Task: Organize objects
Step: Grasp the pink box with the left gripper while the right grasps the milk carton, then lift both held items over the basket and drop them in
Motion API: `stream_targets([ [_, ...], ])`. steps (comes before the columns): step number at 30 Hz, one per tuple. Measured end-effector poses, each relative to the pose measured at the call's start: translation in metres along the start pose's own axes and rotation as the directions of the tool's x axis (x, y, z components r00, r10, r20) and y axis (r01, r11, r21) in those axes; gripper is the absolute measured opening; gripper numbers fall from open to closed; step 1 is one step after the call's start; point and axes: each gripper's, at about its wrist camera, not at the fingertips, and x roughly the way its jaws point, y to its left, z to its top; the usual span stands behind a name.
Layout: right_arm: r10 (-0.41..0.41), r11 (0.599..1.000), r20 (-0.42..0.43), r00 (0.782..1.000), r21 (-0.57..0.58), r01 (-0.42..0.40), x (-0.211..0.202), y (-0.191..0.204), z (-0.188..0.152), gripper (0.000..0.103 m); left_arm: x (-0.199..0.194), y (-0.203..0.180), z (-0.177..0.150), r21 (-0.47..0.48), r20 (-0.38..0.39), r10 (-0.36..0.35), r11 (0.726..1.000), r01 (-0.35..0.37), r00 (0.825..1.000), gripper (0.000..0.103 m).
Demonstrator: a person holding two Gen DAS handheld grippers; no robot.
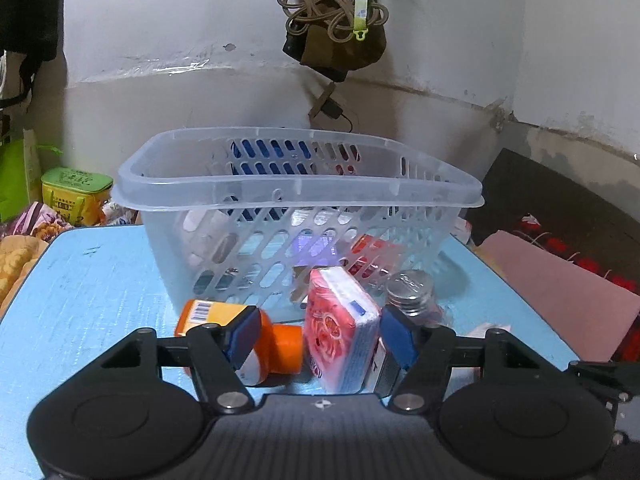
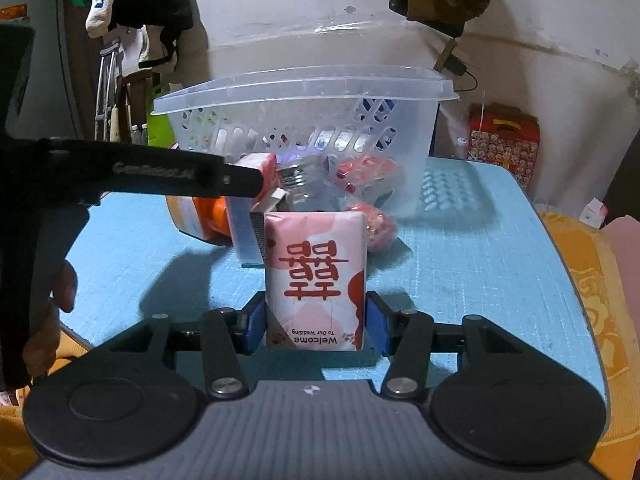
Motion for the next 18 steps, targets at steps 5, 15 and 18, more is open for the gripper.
stream_targets([
  [5, 0.012, 1.0, 0.005, 1.0, 0.016, -0.012, -0.001, -0.006, 0.002, 0.055, 0.003, -0.01, 0.002, 0.008, -0.007, 0.007, 1.0, -0.007, 1.0, 0.069],
  [15, 0.023, 0.999, 0.01, 1.0, 0.027, -0.023, -0.002, -0.009, 0.004, 0.055, 0.014, -0.009, 0.004, -0.037, -0.014, 0.044, 0.998, -0.044, 0.999, 0.056],
  [18, 0.022, 0.999, 0.009, 1.0, 0.023, -0.023, -0.002, -0.009, 0.004, 0.055, 0.014, -0.006, 0.004, -0.071, -0.016, 0.052, 0.996, -0.053, 0.999, 0.047],
])
